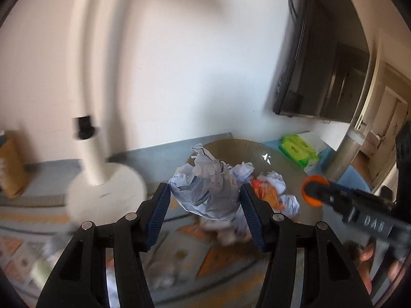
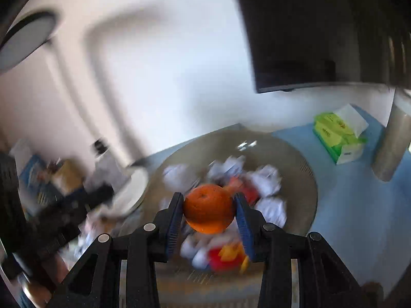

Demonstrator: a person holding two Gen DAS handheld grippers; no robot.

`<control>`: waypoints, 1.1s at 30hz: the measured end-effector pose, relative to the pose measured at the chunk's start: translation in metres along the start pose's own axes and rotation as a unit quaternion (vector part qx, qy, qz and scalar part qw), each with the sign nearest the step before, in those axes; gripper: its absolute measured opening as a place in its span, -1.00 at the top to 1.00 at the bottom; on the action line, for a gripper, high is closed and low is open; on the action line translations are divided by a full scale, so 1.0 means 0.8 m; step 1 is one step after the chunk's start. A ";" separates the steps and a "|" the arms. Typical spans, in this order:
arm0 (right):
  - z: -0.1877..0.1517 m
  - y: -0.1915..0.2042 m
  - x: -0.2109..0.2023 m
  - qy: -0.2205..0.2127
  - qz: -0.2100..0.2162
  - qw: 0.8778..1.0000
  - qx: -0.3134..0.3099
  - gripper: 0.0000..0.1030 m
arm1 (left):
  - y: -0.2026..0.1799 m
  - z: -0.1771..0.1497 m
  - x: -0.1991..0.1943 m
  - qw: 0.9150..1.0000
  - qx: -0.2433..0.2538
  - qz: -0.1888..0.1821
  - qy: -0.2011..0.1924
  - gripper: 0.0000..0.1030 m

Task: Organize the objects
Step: 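Carry the paper wad and orange to the glass bowl and release both, then move both open grippers back to the items on the rug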

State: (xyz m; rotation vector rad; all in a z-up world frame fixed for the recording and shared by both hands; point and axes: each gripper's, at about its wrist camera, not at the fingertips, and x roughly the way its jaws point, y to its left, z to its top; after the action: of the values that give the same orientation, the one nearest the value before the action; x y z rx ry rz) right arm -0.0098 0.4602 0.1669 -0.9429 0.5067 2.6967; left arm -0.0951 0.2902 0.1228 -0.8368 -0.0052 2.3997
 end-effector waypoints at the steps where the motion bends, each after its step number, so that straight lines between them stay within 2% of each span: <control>1: 0.008 -0.007 0.009 0.001 -0.003 1.000 0.006 0.24 | -0.006 0.002 0.011 1.000 0.001 -0.002 0.004 -0.10; 2: 0.018 -0.010 0.020 0.004 0.000 1.000 0.010 0.24 | -0.011 0.007 0.027 1.000 0.001 -0.008 0.012 -0.15; 3: 0.028 -0.014 0.033 0.008 0.010 1.000 0.014 0.16 | -0.015 0.013 0.043 0.999 -0.003 -0.022 0.025 -0.35; 4: 0.034 -0.017 0.037 0.009 0.011 1.000 0.018 0.01 | -0.018 0.016 0.051 0.999 -0.005 -0.028 0.035 -0.68; 5: 0.035 -0.020 0.038 0.006 0.007 1.000 0.020 0.00 | -0.020 0.018 0.059 0.999 -0.009 -0.030 0.043 -0.74; 8: 0.032 -0.028 0.032 0.002 0.006 1.000 0.026 -0.08 | -0.013 0.017 0.052 0.999 -0.017 -0.016 0.033 -0.74; 10: 0.020 -0.027 0.020 -0.002 0.003 1.000 0.024 -0.23 | -0.005 0.011 0.033 0.999 -0.025 -0.014 0.027 -0.74; 11: 0.014 -0.026 0.016 -0.002 0.003 1.000 0.023 -0.23 | 0.002 0.005 0.016 0.999 -0.030 -0.015 0.021 -0.74; 14: -0.011 -0.002 -0.011 0.003 0.034 0.999 0.002 -0.23 | 0.013 -0.007 -0.034 1.000 -0.027 -0.007 0.006 -0.74; 17: -0.044 0.046 -0.041 0.014 0.071 0.996 -0.048 -0.28 | 0.040 -0.029 -0.101 0.999 -0.030 0.017 -0.012 -0.80; 18: -0.063 0.070 -0.050 0.023 0.095 0.993 -0.072 -0.37 | 0.053 -0.040 -0.124 0.999 -0.030 0.032 -0.015 -1.00; 21: -0.117 0.117 -0.058 0.035 0.134 0.985 -0.105 -1.00 | 0.106 -0.081 -0.181 0.993 -0.028 0.110 -0.021 -0.99; 23: -0.155 0.148 -0.044 0.054 0.152 0.979 -0.126 -1.00 | 0.147 -0.118 -0.202 0.984 -0.034 0.175 -0.008 -0.99; 24: -0.172 0.165 -0.030 0.070 0.151 0.976 -0.140 -1.00 | 0.174 -0.147 -0.210 0.976 -0.045 0.214 -0.001 -0.99; 25: -0.186 0.177 -0.017 0.078 0.142 0.976 -0.149 -1.00 | 0.190 -0.164 -0.212 0.972 -0.054 0.229 0.008 -0.99; 28: -0.215 0.201 0.009 0.070 0.112 0.974 -0.183 -1.00 | 0.240 -0.215 -0.209 0.967 -0.105 0.228 0.040 -0.97; 31: -0.233 0.207 0.022 0.064 0.095 0.974 -0.198 -1.00 | 0.252 -0.232 -0.212 0.967 -0.125 0.219 0.029 -0.97; 33: -0.235 0.205 0.028 0.067 0.083 0.975 -0.196 -1.00 | 0.248 -0.231 -0.208 0.970 -0.118 0.211 0.024 -0.98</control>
State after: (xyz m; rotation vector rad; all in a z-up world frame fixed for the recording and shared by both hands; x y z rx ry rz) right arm 0.0231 0.2385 0.0549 -1.2392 0.0738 2.9609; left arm 0.0090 0.0039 0.0314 -1.0956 -0.1045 2.8151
